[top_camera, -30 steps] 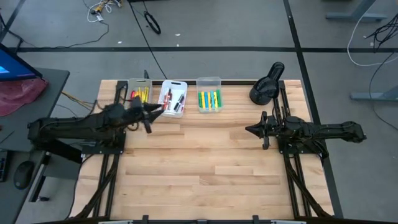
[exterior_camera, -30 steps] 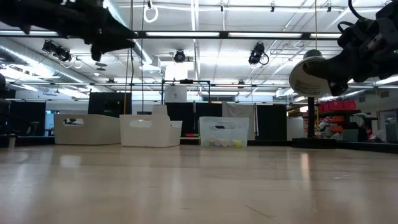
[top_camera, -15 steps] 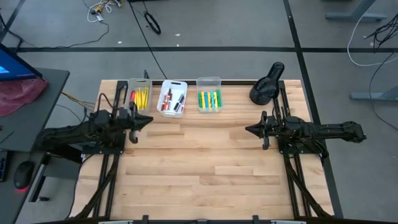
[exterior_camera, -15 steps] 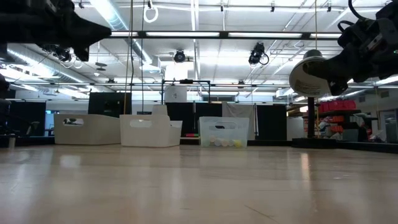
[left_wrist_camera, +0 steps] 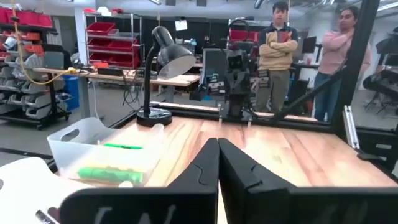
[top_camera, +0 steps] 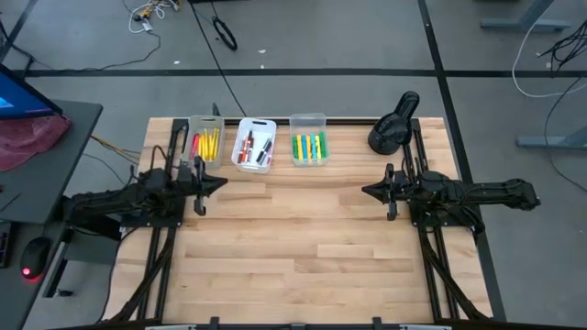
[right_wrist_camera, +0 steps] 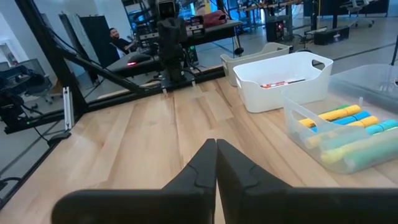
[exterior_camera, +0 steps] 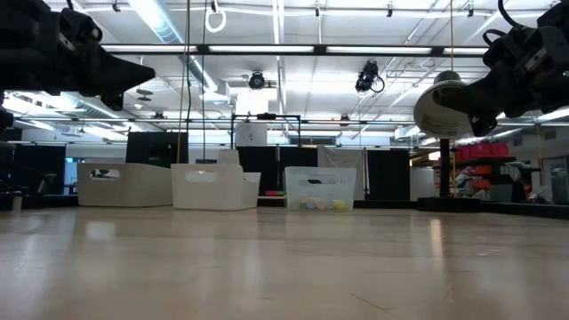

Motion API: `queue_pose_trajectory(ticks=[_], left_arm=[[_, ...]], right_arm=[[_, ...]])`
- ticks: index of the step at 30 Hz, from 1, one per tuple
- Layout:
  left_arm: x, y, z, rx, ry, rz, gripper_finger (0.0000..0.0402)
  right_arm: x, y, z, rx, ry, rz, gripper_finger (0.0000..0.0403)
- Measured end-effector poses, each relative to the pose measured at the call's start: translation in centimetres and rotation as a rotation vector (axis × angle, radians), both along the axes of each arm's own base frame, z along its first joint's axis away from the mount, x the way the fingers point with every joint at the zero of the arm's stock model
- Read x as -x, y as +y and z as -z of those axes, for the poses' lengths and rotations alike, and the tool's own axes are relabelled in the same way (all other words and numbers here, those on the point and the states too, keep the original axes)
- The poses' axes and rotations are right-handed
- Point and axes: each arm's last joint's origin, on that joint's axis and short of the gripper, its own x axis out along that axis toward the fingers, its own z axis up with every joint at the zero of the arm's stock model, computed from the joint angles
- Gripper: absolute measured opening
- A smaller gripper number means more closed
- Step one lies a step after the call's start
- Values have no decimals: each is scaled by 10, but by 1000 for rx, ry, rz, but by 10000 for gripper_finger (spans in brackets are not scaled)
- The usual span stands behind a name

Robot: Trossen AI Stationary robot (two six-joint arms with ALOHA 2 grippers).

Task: Pick & Place Markers
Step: Return to Home Position

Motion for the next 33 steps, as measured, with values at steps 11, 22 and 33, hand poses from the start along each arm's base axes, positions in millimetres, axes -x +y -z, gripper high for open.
queue_pose_trajectory(ticks=[11, 22, 33], left_arm=[[-2, -13, 5, -39, 56, 126, 1], [-2, -17, 6, 83, 54, 152, 31], [-2, -17, 6, 108, 50, 154, 29]], right_arm=[[0, 0, 0, 0, -1, 0, 16], [0, 0, 0, 0, -1, 0, 16], [1, 1, -2, 0, -21, -13, 16]])
